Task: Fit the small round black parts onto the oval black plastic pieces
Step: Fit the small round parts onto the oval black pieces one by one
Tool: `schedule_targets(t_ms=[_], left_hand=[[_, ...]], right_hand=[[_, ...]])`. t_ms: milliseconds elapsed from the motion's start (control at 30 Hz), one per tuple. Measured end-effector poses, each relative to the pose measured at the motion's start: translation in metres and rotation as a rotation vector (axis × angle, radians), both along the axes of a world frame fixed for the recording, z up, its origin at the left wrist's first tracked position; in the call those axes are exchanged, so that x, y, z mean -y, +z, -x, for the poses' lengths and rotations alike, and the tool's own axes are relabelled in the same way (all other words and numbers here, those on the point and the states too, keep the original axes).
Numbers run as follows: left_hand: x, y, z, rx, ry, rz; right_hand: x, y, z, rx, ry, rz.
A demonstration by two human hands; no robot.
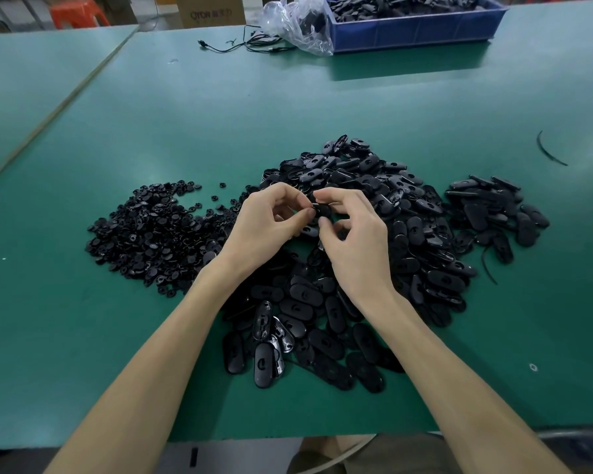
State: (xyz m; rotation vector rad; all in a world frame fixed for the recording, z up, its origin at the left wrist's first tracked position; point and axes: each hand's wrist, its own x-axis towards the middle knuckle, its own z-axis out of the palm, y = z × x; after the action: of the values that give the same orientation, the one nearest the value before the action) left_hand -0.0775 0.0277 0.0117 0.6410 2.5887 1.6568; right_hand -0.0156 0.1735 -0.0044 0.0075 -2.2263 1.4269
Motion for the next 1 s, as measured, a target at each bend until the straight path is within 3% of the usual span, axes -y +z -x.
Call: schedule_targets(t_ms=[1000], left_hand=[[-0.0007,0.0015,-0.0011,0.052,-0.018,-0.060]], right_hand=[[0.0006,0.0016,-0.0017,0.009,0.006,0.020]])
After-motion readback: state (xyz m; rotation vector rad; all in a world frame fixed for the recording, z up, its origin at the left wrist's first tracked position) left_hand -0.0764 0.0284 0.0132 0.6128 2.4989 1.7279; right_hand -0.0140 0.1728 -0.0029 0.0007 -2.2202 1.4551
